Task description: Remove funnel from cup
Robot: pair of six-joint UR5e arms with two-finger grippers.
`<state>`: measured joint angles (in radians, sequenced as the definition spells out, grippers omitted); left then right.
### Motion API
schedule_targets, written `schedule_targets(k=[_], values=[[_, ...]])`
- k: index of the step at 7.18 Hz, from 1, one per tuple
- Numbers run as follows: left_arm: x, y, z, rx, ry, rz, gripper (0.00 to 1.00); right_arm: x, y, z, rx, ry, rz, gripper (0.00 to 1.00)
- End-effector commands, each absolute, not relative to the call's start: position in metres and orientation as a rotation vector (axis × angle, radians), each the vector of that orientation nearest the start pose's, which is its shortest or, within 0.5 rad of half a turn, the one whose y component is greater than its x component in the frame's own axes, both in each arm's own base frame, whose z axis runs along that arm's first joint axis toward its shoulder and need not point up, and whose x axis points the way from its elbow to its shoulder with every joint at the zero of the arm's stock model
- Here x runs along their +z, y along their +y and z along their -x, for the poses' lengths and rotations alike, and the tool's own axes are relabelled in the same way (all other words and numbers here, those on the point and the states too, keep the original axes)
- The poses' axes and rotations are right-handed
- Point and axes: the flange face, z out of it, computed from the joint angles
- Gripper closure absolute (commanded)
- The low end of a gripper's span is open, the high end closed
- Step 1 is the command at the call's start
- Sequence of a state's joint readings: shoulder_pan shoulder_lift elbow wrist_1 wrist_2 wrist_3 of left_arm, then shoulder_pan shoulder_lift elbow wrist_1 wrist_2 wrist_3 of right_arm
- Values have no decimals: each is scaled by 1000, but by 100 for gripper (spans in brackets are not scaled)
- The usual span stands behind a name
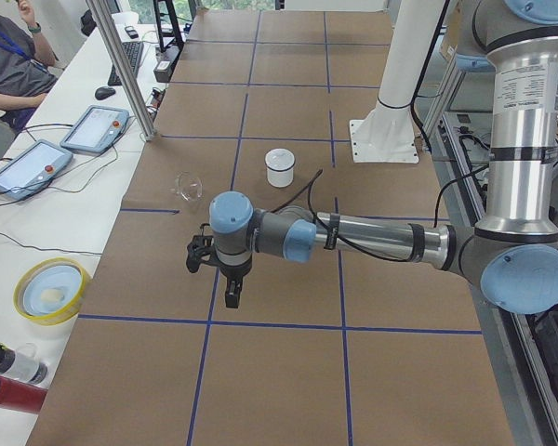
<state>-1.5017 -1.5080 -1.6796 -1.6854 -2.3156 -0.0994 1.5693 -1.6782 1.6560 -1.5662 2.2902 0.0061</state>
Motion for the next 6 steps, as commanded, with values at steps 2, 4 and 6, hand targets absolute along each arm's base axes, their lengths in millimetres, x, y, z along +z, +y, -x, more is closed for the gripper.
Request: schedule_targets(k=[2,4,6], values=[[669,-437,97,-41,773,-47,0,671,-445,-67,11,-719,20,0],[668,-432,96,-49,775,-37,0,670,-445,-67,10,-719,19,0],[659,-442,96,-29,769,-70,0,671,-445,-67,11,-719,20,0]])
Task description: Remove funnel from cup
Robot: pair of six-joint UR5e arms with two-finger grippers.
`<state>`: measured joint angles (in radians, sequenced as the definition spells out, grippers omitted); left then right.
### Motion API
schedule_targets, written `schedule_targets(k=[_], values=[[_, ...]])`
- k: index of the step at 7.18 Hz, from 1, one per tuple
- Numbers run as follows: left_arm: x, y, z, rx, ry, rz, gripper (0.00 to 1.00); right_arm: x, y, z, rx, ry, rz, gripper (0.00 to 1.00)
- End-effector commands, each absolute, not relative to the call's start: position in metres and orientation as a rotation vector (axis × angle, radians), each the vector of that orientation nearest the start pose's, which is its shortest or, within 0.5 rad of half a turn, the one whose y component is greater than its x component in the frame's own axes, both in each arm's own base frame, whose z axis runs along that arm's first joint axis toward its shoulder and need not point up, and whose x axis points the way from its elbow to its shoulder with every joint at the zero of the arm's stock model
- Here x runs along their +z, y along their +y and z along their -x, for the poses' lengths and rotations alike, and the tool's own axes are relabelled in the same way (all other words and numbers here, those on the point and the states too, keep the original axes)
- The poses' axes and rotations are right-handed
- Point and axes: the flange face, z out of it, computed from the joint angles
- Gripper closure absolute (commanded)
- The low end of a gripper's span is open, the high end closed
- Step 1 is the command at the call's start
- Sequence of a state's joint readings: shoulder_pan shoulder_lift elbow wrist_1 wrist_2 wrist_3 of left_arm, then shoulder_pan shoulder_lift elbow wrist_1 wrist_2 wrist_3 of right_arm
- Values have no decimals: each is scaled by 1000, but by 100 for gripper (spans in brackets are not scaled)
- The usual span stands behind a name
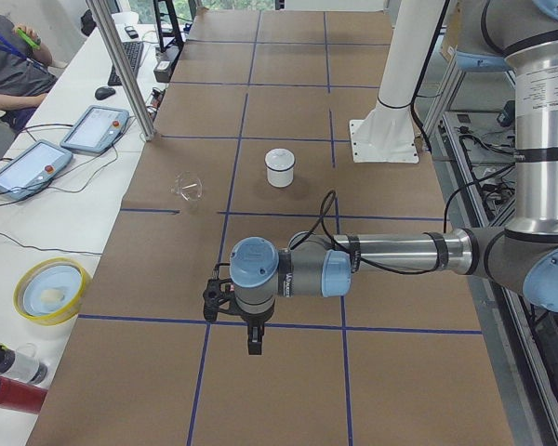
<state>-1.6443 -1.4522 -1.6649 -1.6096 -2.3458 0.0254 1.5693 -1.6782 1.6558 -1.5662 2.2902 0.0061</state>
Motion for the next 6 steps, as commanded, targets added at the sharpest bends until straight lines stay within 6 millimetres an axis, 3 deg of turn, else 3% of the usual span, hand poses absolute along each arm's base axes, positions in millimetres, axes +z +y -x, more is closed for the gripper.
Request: schedule_targets(k=[1,6], values=[[647,-449,96,-12,768,-115,0,671,-445,-67,11,-719,20,0],[645,-448,97,-13,766,-119,0,670,-445,-67,10,-719,19,0]])
